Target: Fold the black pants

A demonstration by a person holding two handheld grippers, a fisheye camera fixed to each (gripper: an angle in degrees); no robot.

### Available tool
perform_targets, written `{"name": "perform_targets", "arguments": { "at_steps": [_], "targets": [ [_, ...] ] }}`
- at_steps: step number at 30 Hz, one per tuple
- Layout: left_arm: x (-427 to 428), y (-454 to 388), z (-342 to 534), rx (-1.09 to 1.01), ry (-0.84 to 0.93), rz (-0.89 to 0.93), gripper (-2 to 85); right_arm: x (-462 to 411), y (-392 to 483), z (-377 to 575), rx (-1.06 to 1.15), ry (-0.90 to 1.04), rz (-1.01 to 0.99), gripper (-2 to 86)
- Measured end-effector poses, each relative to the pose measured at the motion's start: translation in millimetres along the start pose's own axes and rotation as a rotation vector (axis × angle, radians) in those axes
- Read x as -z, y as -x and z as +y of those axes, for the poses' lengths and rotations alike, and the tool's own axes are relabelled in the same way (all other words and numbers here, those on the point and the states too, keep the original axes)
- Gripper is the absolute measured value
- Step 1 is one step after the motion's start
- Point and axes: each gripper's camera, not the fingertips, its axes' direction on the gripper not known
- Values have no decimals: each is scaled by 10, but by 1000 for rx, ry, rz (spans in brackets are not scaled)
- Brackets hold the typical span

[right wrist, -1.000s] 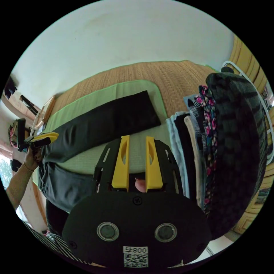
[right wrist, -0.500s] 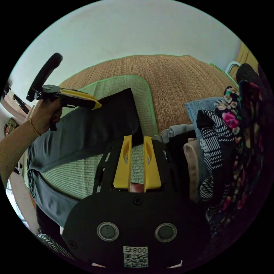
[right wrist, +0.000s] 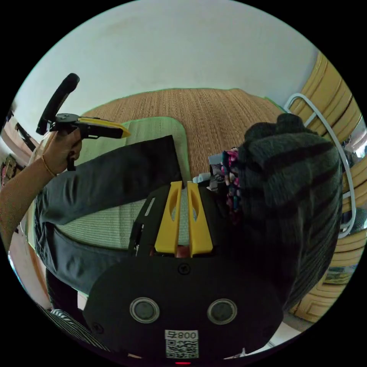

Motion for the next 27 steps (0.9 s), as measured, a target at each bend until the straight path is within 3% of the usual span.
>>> {"name": "perform_targets", "arguments": {
  "at_steps": [7,10,13,17,23,27],
  "targets": [
    [-343,-1022,933,-275,222,235,86,160,37,1217,-17,82,-43,84],
    [-543,-1332,1208,-322,321,195,82,-35,45,1595,-74,177,20,85],
    [-468,-1435,1240,-306,306,120,59,-305,-34,1653,-138,215,-21,73],
    [-200,-1548,1078,-322,341,100,16,-459,-46,1511,-138,234,22,10],
    [503,-1708,764,-327,229,129,13,-117,-141,1433,-122,116,37,-3],
    [508,-1732,582,-296,322,63,31,-655,-326,1420,-158,245,2,-3]
  ]
}}
